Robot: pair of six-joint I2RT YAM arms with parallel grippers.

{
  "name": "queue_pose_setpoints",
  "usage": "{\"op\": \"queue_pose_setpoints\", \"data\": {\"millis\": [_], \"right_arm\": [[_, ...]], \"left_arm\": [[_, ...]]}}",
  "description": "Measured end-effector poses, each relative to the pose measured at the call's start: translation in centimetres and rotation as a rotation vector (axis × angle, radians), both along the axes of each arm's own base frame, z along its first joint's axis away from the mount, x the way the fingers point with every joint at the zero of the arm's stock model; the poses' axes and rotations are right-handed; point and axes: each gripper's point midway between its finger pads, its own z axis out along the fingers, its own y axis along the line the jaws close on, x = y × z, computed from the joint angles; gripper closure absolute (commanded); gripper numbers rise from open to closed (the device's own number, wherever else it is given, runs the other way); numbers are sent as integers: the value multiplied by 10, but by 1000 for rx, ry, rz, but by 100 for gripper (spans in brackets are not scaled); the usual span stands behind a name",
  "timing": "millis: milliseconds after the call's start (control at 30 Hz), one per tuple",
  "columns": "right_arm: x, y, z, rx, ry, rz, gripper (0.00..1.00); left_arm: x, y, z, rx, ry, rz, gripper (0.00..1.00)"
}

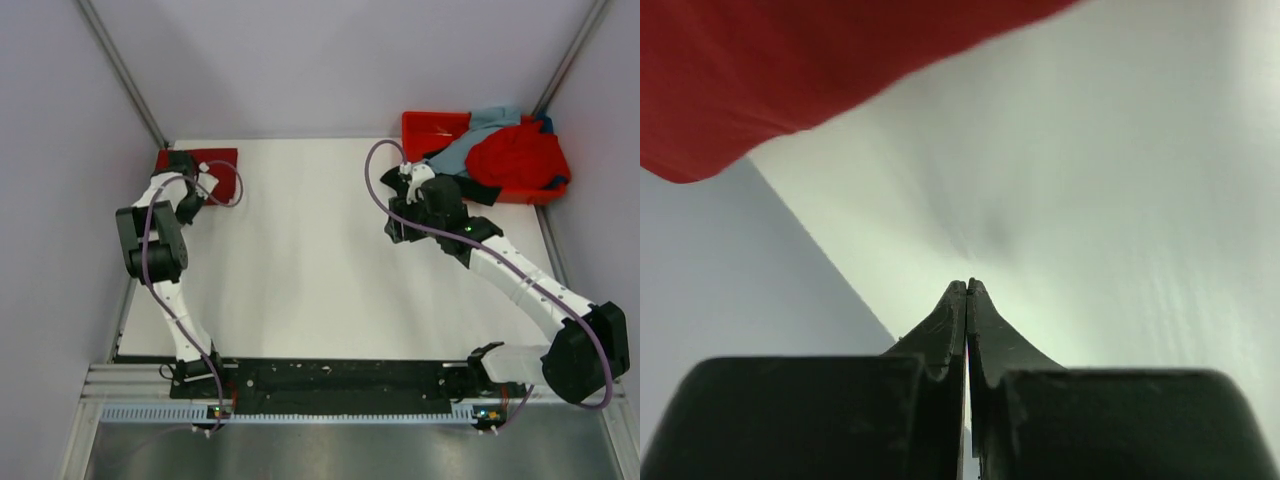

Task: Fold and stack the t-shirts
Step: Put the neatly folded tshirt into the corner of the board with the left arm

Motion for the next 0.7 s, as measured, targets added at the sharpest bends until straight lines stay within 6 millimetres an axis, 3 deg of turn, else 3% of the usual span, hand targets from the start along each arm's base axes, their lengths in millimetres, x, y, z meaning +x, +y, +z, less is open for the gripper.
{"op": "queue_pose_setpoints", "data": {"millis": [133, 233, 333, 467, 600, 700], "right_arm": [[1, -2, -1, -8, -1, -8, 45], [4, -6, -4, -14, 7, -22, 45], [7, -11, -8, -23, 16, -42, 44], [9, -15, -9, -23, 18, -59, 44], [8, -20, -15, -26, 31, -73, 44], [8, -25, -20, -30, 42, -87, 44]], "left_arm": [[-3, -30, 5, -37, 3, -48, 100], [9, -62, -1, -38, 11, -115, 100], [38, -85, -11, -13, 16, -162, 100], [67, -81, -10, 32, -30, -149, 100], [73, -71, -8, 46, -52, -128, 100], [74, -69, -7, 48, -65, -119, 89]]}}
